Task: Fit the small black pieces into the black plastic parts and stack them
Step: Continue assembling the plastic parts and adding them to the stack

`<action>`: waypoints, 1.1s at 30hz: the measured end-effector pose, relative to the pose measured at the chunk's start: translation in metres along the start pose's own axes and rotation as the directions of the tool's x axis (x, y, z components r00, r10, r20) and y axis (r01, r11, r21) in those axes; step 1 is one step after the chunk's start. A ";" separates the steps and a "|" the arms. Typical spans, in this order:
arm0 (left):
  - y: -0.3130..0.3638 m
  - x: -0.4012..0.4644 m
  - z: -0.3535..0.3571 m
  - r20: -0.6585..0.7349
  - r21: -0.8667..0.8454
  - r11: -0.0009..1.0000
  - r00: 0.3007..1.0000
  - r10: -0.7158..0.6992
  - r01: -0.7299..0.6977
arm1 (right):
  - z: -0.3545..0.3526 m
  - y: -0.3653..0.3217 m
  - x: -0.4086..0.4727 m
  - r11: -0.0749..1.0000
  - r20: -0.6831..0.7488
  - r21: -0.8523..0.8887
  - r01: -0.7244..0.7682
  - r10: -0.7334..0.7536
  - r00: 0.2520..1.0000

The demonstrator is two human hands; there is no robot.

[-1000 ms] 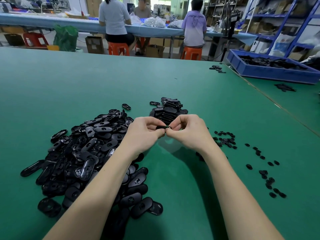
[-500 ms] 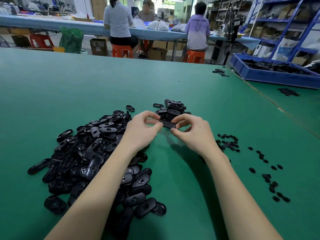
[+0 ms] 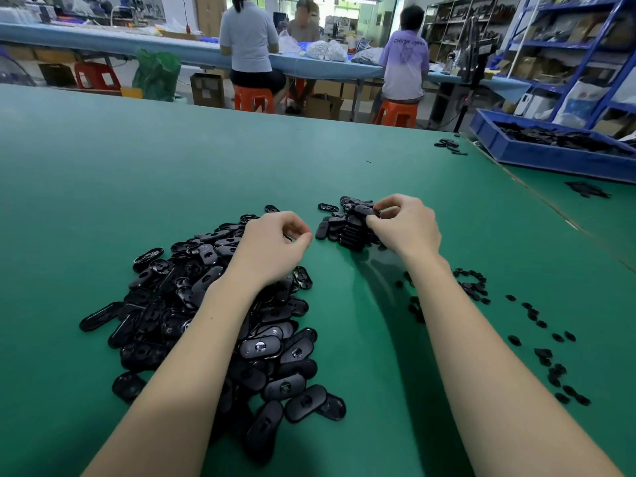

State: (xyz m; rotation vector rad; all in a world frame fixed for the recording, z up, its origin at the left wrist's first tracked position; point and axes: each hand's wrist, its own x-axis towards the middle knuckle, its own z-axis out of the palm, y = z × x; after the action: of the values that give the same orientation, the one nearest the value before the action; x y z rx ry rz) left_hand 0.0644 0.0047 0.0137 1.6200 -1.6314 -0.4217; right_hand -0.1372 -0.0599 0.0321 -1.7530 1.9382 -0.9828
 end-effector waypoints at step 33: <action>0.005 -0.002 0.004 0.093 0.189 0.980 0.995 0.046 -0.063 | -0.005 0.024 -0.053 0.968 0.367 0.125 0.217 -0.248 0.897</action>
State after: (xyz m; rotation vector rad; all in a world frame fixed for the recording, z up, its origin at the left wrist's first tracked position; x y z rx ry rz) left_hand 0.0577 0.0058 0.0137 1.7136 -1.8259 -0.3198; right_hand -0.1483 -0.0072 0.0089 -1.9879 1.4541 -0.7118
